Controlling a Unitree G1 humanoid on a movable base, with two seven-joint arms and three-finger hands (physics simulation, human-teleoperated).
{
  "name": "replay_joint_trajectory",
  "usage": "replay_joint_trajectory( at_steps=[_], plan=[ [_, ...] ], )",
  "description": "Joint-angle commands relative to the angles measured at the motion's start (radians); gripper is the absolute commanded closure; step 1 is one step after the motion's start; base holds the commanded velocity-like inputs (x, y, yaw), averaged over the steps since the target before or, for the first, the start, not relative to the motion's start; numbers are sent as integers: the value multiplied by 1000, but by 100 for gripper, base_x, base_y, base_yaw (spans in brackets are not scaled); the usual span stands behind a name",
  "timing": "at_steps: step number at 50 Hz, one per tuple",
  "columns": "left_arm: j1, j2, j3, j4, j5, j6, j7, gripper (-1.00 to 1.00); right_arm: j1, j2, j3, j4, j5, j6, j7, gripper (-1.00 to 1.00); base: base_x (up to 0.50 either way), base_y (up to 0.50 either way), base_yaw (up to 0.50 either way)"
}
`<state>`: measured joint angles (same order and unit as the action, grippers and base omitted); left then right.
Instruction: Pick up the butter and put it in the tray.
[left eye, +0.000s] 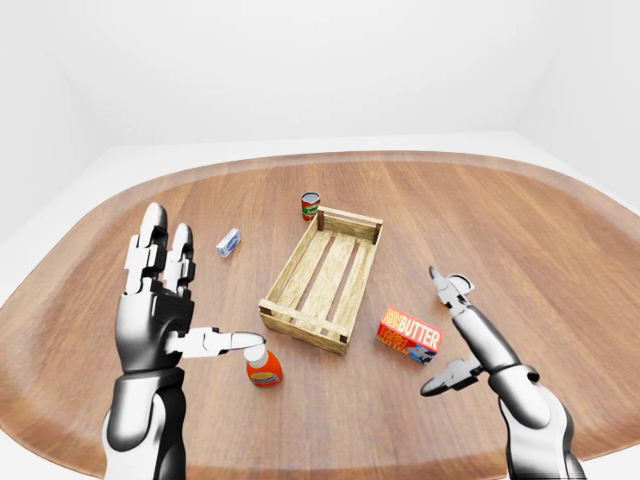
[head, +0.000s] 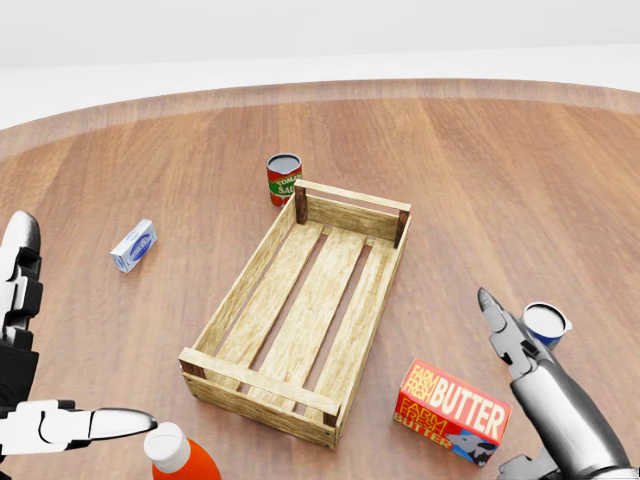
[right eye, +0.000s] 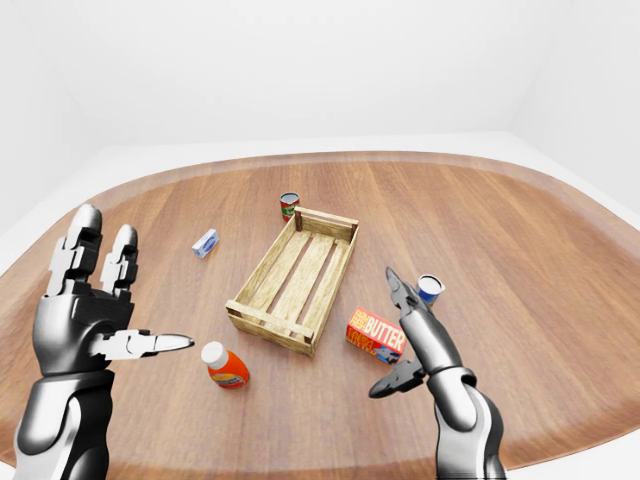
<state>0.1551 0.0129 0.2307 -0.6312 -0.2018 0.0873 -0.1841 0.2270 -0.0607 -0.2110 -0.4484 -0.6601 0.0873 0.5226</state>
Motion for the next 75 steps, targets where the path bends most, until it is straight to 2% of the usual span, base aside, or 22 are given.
replay_joint_trajectory(
  at_steps=[1,26,44,58,75],
  plan=[
    [7,-3,-2,-6,2,0,-3,-100,-50,-35,-12,111,3,0,5,-100,0,0,0],
    [-14,6,21,-8,-15,0,2,-100,-177,-139,-60,410,74,0,-24,-100,0,0,0],
    [-10,5,19,-15,-14,0,1,-100,-172,-136,-42,361,62,0,-11,-100,0,0,0],
    [-17,7,22,-5,-15,0,6,-100,-245,-177,-22,594,110,0,-64,-100,0,0,0],
    [-20,9,32,-19,-23,0,7,-100,-329,-224,7,761,127,0,-60,-100,0,0,0]
  ],
)
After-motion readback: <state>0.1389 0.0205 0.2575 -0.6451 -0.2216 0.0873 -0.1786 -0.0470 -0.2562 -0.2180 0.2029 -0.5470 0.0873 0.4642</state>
